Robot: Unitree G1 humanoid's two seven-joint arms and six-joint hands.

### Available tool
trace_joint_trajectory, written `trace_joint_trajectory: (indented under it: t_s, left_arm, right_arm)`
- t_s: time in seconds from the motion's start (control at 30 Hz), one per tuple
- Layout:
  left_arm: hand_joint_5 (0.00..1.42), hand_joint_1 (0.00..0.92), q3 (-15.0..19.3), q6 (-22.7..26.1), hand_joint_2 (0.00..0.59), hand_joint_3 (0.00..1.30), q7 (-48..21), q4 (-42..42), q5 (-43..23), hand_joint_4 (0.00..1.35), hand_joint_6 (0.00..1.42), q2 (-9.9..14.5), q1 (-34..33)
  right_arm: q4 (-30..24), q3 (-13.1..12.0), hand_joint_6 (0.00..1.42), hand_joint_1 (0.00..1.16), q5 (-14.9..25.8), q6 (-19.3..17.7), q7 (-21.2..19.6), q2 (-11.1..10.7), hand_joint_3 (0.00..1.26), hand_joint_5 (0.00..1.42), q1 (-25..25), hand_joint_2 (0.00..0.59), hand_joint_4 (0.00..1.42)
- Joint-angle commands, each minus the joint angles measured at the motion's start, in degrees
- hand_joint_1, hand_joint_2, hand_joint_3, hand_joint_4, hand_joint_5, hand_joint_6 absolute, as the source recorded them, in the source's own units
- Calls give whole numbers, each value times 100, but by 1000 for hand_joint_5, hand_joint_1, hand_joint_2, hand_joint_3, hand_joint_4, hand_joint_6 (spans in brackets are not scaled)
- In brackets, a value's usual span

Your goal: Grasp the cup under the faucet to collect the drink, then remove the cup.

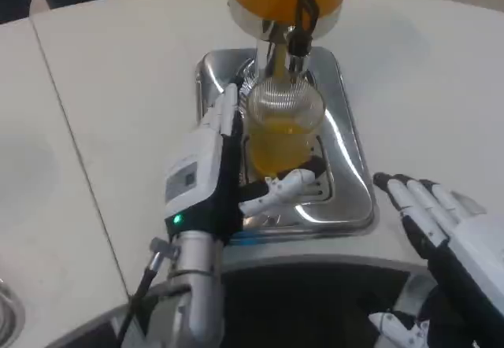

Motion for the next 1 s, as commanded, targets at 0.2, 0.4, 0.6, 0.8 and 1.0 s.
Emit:
trace_joint_trajectory:
  t_s: [0.2,0.4,0.6,0.8,1.0]
  left_arm:
    - [87,278,-114,-173,49,0,273,648,-124,0,143,-231,-391]
    - [136,278,-157,-118,49,0,462,981,-173,0,185,-341,-627]
    - [244,296,-173,-104,52,0,613,1313,-239,0,298,-453,-815]
    - [495,387,-311,-6,51,23,722,1535,-189,98,706,-593,-918]
    - [957,492,-470,183,55,393,1146,1743,-44,557,1289,-829,-953]
  right_arm:
    - [-304,92,42,488,-209,5,252,286,0,0,328,393,0]
    - [-392,319,46,486,-485,146,590,635,0,0,138,399,0]
    - [-473,481,47,485,-751,296,952,943,0,0,50,400,0]
    - [-612,440,47,481,-847,360,1137,1146,0,0,67,402,0]
    - [-741,291,48,447,-884,257,1341,1448,0,0,182,413,0]
